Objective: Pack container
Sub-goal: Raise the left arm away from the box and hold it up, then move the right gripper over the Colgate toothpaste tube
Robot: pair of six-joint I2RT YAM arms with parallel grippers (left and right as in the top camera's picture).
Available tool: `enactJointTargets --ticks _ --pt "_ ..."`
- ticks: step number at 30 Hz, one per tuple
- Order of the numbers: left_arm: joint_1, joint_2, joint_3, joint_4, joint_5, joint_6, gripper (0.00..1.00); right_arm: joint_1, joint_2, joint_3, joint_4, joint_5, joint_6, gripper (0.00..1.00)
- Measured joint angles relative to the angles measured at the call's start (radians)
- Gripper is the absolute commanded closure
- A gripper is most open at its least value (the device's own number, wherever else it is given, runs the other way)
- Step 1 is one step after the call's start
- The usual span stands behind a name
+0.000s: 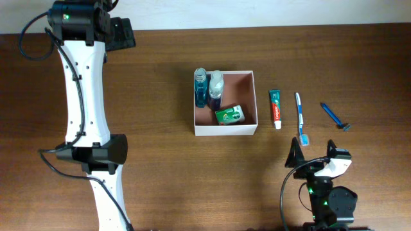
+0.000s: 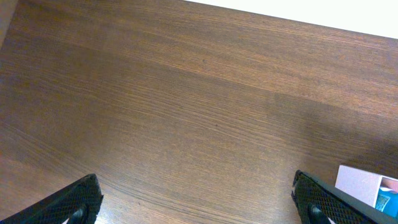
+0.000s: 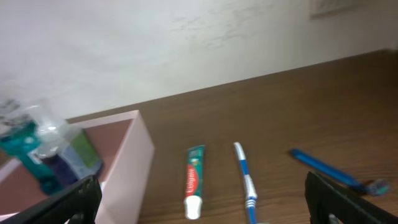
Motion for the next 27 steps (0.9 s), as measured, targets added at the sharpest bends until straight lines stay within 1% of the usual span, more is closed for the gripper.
enactJointTargets --ticks 7,8,12,15,18,22,25,27 --pt "0.000 0.000 0.000 0.000 0.000 0.000 0.01 0.000 0.000 0.000 0.037 -0.160 0.216 0.01" --pt "0.000 0.000 0.000 0.000 0.000 0.000 0.01 0.000 0.000 0.000 0.075 -0.187 0.234 0.01" --pt "0.000 0.000 0.000 -0.002 0.000 0.000 0.01 0.000 -0.001 0.005 0.331 -0.305 0.281 0.02" --pt "0.000 0.000 0.000 -0.002 0.001 0.000 0.01 0.000 -0.001 0.050 0.365 -0.344 0.262 0.02" --pt "0.000 0.000 0.000 -0.002 0.001 0.000 0.01 0.000 0.001 0.151 0.274 -0.358 0.192 0.02" --pt "0.000 0.000 0.000 -0.002 0.000 0.000 0.01 0.000 0.068 0.362 0.058 -0.298 0.096 0.02" --pt "0.000 0.000 0.000 -0.003 0.001 0.000 0.01 0.000 0.201 0.549 -0.117 -0.215 0.053 0.02" --pt "0.000 0.000 0.000 -0.002 0.000 0.000 0.01 0.000 0.356 0.717 -0.292 -0.158 0.019 0.02"
